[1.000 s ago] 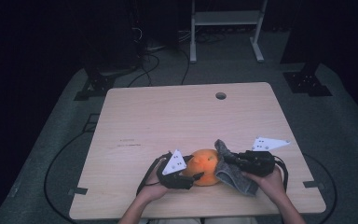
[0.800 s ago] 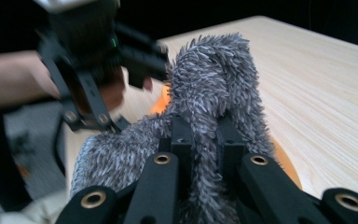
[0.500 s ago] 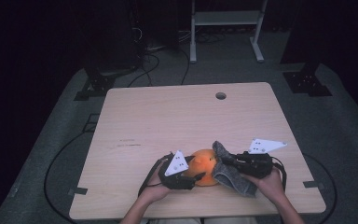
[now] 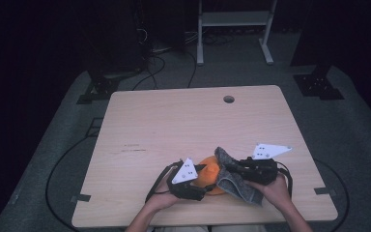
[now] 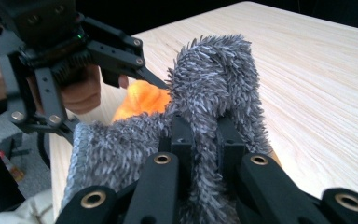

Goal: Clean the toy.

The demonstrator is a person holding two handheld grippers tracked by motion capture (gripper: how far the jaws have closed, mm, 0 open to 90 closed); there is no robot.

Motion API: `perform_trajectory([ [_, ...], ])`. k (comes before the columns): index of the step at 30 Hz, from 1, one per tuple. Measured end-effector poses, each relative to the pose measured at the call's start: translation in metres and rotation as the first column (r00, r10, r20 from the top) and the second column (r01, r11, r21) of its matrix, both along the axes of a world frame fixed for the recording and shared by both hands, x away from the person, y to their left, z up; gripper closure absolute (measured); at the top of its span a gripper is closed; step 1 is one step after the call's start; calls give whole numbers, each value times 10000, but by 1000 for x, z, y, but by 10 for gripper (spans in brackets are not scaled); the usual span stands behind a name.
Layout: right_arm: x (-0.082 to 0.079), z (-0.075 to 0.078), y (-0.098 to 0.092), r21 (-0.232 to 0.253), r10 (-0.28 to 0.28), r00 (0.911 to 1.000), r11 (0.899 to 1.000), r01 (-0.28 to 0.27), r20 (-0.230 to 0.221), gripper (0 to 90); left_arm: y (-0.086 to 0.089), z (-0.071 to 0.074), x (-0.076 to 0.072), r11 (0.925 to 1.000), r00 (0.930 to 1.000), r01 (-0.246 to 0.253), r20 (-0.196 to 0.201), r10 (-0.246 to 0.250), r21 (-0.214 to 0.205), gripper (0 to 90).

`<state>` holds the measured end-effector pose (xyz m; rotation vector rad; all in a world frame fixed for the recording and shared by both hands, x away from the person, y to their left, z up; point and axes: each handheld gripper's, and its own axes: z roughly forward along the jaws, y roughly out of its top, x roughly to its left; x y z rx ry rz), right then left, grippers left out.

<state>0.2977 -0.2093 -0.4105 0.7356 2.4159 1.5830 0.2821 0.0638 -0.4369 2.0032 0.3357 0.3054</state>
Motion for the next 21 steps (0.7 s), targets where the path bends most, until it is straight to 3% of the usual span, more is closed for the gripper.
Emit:
perform_trajectory([
  [3,2,-2,-3,33,39,10000,10000,-39,-80,806,3,2,3,10000,9999,-27,167,26,68,204],
  [7,5,-4,-8,240,58,9997,9997,-52,-243,805,6,-1,13,9996,9983,-204,-555,195,-174,155],
  [9,5,-5,-10,-16,-184,9997,9998,184,-157,805,5,-2,12,9996,9993,-202,-329,195,-198,243],
  [11,5,-3,-12,343,-240,9992,9991,251,-333,807,4,0,10,9984,9985,-553,18,553,-79,339],
  [14,-3,12,-7,1240,273,9996,9919,-268,-16,807,5,7,10,9964,9968,-761,-283,750,-373,403],
  [16,-9,18,4,891,464,9983,9948,-493,346,807,5,10,9,9978,9978,-617,-248,611,-235,423],
  [18,-9,14,10,655,421,9983,9969,-446,399,806,6,11,8,9973,9970,-699,-359,692,-209,437],
  [21,-1,5,0,954,149,9999,9953,-142,-67,807,9,12,11,9946,9945,-737,-804,678,-727,443],
])
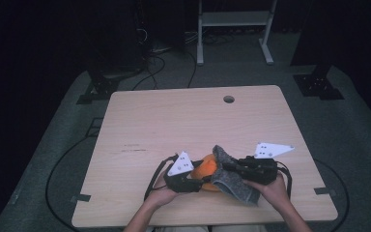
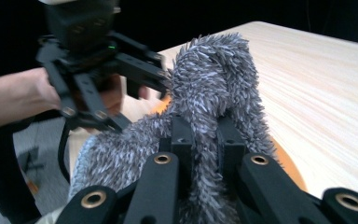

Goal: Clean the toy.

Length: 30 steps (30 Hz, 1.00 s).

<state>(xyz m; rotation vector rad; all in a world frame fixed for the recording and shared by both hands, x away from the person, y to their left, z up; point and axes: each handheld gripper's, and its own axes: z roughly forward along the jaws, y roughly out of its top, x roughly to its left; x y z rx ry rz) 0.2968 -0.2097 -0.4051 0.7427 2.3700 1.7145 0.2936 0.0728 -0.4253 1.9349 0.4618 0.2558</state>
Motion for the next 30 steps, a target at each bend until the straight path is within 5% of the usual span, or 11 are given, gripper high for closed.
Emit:
perform_trajectory([
  [4,2,-4,-13,-395,-707,9975,9967,705,-43,807,1,3,2,9999,9999,-97,-133,95,-101,443],
  [8,-8,10,-6,240,-158,9994,9996,151,302,807,0,12,-2,10000,10000,-46,-27,47,86,443],
  [12,-10,10,8,-424,-40,9983,9991,64,576,807,0,11,-3,9999,10000,9,-11,-8,151,437],
  [18,-1,-5,2,-687,-477,9987,9964,489,191,807,6,6,4,9998,9998,180,53,-180,-118,260],
  [24,0,-11,-3,-788,-613,9981,9950,612,9,807,18,-4,12,9995,9950,310,-947,-314,-57,134],
  [26,1,-14,-7,-764,-710,9974,9946,699,-120,807,18,-7,14,9990,9921,450,-1168,-447,-6,134],
  [30,7,-20,-17,-562,-845,9947,9951,813,-577,806,14,-7,9,9993,9981,369,-500,-367,42,297],
])
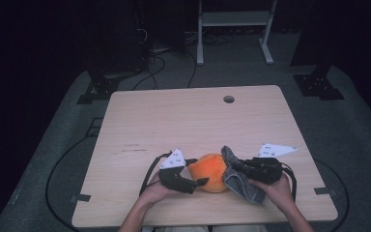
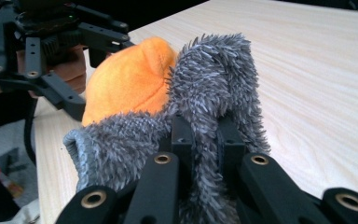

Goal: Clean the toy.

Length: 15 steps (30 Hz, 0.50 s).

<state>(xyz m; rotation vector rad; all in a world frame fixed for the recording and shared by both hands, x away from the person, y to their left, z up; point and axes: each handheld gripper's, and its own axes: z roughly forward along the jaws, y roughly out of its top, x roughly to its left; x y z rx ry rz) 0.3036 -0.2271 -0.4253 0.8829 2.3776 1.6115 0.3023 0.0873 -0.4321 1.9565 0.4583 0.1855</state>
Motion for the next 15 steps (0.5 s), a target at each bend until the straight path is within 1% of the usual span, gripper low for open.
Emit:
perform_trajectory([
  [1,0,0,-3,-29,-40,10000,10000,40,-29,806,-1,3,-3,10000,9998,-43,182,42,35,340],
  [2,0,1,-6,16,-51,10000,10000,51,9,807,-1,6,-5,10000,9996,-55,278,54,21,373],
  [3,-1,3,-8,140,-46,10000,9999,45,42,807,-1,8,-6,10000,9992,-88,385,89,-37,388],
  [5,-4,10,-10,244,-74,9995,9997,66,321,807,-1,15,-9,9998,9981,-190,578,194,-64,402],
  [6,-6,15,-10,442,15,9990,9990,-35,447,807,0,18,-9,9996,9980,-285,567,284,16,407],
  [7,-9,21,-9,747,188,9977,9969,-236,650,807,0,20,-9,9994,9980,-333,550,327,100,412],
  [8,-11,25,-7,889,306,9963,9953,-378,808,807,0,21,-10,9992,9977,-327,599,314,208,415],
  [9,-14,28,-3,1099,545,9937,9918,-652,978,807,-1,22,-11,9991,9976,-344,613,328,255,418],
  [10,-17,31,1,1201,814,9899,9882,-953,1158,806,-2,23,-12,9992,9978,-300,606,285,254,420],
  [11,-20,33,8,866,829,9870,9917,-953,1376,807,-3,24,-13,9992,9978,-204,633,183,336,423],
  [12,-20,34,12,516,751,9861,9952,-835,1485,806,-4,24,-14,9992,9976,-121,682,95,385,422],
  [13,-19,32,16,253,716,9861,9968,-762,1498,807,-6,23,-15,9990,9975,-91,698,60,445,420],
  [14,-17,29,16,221,650,9877,9974,-688,1421,807,-5,21,-14,9992,9982,4,604,-28,389,409],
  [15,-14,25,14,292,612,9901,9974,-654,1267,807,-4,20,-13,9995,9985,36,537,-52,299,375],
])
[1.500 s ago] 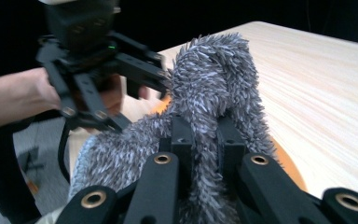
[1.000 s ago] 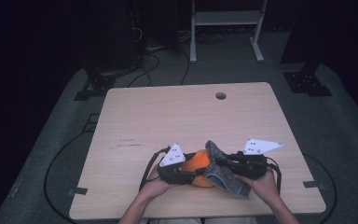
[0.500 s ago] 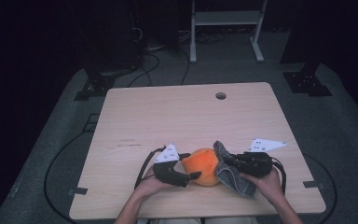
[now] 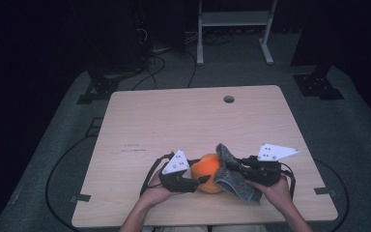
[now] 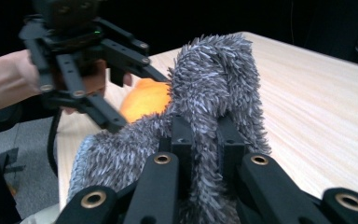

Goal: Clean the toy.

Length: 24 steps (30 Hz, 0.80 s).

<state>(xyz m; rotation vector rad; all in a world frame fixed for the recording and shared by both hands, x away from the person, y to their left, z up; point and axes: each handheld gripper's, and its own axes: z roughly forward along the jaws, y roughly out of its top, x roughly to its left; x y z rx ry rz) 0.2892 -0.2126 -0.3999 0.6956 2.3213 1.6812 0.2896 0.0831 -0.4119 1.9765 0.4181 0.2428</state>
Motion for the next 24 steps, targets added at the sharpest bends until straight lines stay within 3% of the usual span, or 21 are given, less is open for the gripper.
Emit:
perform_trajectory([
  [3,2,-4,-4,11,-145,9998,9999,145,-148,807,5,-3,7,9985,9992,-129,-378,108,-534,205],
  [6,5,-7,-9,220,-188,9989,9996,198,-437,807,4,-11,14,9991,9948,-286,-982,253,-328,105],
  [8,5,-6,-7,239,-88,9992,9997,97,-396,807,-1,-17,15,9997,9926,-8,-1212,-22,-249,132],
  [9,4,-5,-6,248,-12,9994,9997,21,-352,807,-3,-18,13,9997,9942,17,-1074,-44,-254,159],
  [11,1,-2,-2,185,101,9997,9998,-97,-214,807,-2,-15,8,9994,9987,-138,-500,123,-306,319],
  [13,-3,1,-1,296,127,9999,9995,-125,-47,807,1,-8,5,9991,9998,1,-219,-10,-421,379],
  [16,-4,5,1,438,200,9997,9988,-205,134,806,5,-4,4,9990,10000,83,-1,-83,-429,395],
  [18,-2,2,2,210,129,9999,9997,-130,64,807,6,-7,5,9999,10000,68,-43,-69,-107,400],
  [19,0,-1,3,-17,27,10000,10000,-27,-14,807,7,-10,6,9998,9998,74,-167,-77,-158,401],
  [22,11,-13,-6,-237,-507,9970,9985,494,-585,807,7,-12,7,9997,9995,83,-292,-90,-242,399],
  [24,15,-16,-14,-580,-1018,9923,9935,978,-703,807,7,-13,6,9996,9996,123,-252,-129,-256,388],
])
